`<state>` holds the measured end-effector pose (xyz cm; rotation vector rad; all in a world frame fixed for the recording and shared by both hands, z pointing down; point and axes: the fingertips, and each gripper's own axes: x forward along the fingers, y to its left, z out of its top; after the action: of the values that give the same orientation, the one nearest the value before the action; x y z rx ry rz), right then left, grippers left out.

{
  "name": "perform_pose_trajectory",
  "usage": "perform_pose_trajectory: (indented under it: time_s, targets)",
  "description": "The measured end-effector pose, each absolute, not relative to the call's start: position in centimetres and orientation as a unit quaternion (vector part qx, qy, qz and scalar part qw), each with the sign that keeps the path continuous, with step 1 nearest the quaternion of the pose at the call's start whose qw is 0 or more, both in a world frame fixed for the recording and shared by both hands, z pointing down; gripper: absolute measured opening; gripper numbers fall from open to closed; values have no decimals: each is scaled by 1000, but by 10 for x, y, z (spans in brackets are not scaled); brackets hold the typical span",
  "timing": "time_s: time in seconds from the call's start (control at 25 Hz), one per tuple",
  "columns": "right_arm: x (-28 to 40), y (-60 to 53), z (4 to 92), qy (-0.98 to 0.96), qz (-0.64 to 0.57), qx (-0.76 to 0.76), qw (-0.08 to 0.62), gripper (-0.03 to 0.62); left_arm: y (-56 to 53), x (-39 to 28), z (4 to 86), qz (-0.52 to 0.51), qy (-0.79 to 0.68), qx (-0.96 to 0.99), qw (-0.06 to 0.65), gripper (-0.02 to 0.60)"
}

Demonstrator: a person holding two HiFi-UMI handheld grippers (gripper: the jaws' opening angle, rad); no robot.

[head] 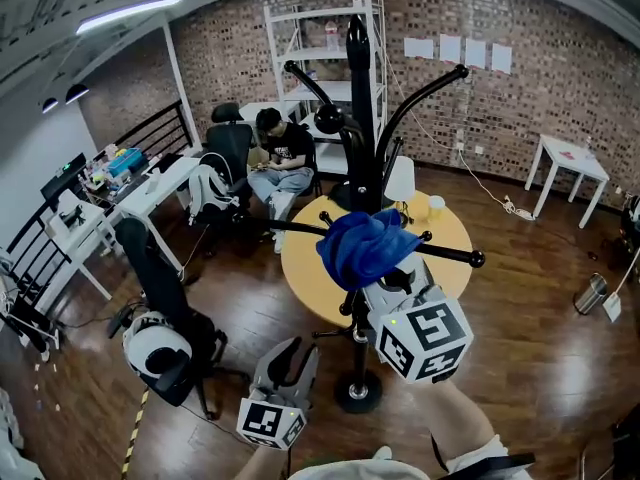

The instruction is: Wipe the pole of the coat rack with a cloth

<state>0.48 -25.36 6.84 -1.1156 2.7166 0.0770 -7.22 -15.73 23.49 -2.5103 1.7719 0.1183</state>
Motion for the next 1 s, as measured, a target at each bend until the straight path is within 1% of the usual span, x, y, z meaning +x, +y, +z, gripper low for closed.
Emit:
perform_pose_trajectory:
  time_s: [0.08, 0.16, 0.4, 0.56, 0.72, 0.84, 1.0]
  targets:
    - [6, -233, 54, 922, 62, -363, 120, 98, -164, -72, 232, 38, 575, -817, 36, 110]
    - [2, -219, 48, 921, 94, -358, 122, 98, -174, -72, 234, 40, 564, -824, 35, 110]
    - [-21, -229, 33, 907, 137, -388, 92, 98, -208, -88, 228, 56, 513, -856, 36, 110]
    - [-29, -247, -18, 879, 177, -435, 79, 98, -225, -109, 216, 63, 472, -878, 45, 110]
    - [-33, -265, -55, 847, 202, -488, 55, 98, -240, -118, 231, 61, 413, -908, 26, 109]
    - [-38, -277, -44, 827, 205, -523, 19, 98, -244, -114, 226, 65, 370, -926, 25, 109]
    - [-38, -293, 18, 821, 158, -545, -63, 98, -246, -107, 214, 66, 327, -942, 27, 109]
